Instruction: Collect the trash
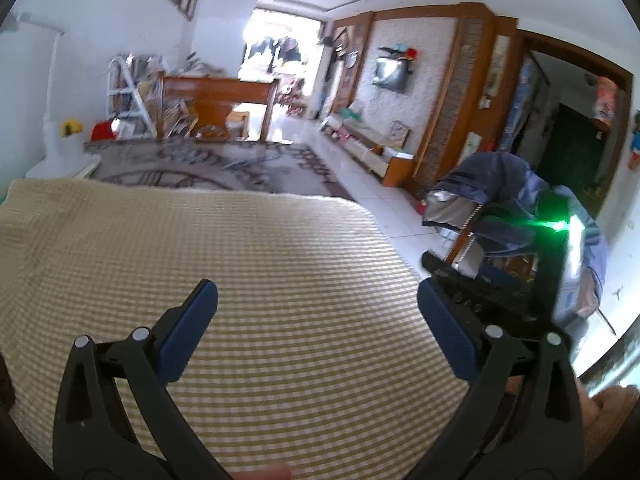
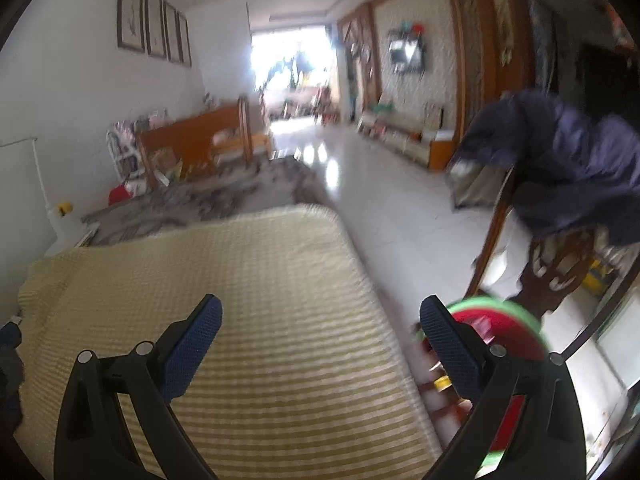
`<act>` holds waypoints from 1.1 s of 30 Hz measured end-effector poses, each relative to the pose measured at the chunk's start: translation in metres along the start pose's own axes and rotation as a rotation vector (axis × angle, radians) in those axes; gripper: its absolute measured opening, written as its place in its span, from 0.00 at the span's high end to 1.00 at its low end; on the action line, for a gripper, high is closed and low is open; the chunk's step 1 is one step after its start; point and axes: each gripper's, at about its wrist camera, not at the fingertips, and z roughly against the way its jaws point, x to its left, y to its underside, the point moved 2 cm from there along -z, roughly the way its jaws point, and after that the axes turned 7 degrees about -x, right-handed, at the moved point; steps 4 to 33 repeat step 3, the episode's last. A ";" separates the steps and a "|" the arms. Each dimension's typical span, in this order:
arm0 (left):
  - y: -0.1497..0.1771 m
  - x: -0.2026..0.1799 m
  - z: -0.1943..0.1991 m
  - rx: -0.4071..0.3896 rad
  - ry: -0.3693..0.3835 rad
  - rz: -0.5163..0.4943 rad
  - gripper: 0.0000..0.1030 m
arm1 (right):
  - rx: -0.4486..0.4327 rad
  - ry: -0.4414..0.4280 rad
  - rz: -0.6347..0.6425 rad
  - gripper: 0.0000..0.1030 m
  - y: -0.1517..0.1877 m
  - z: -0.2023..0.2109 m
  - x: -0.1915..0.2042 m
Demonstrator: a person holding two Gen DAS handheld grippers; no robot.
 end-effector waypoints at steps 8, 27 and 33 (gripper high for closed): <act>0.001 0.011 -0.002 0.016 -0.036 0.054 0.05 | 0.116 -0.002 0.001 0.07 0.010 -0.034 0.012; 0.001 0.011 -0.002 0.016 -0.036 0.054 0.05 | 0.116 -0.002 0.001 0.07 0.010 -0.034 0.012; 0.001 0.011 -0.002 0.016 -0.036 0.054 0.05 | 0.116 -0.002 0.001 0.07 0.010 -0.034 0.012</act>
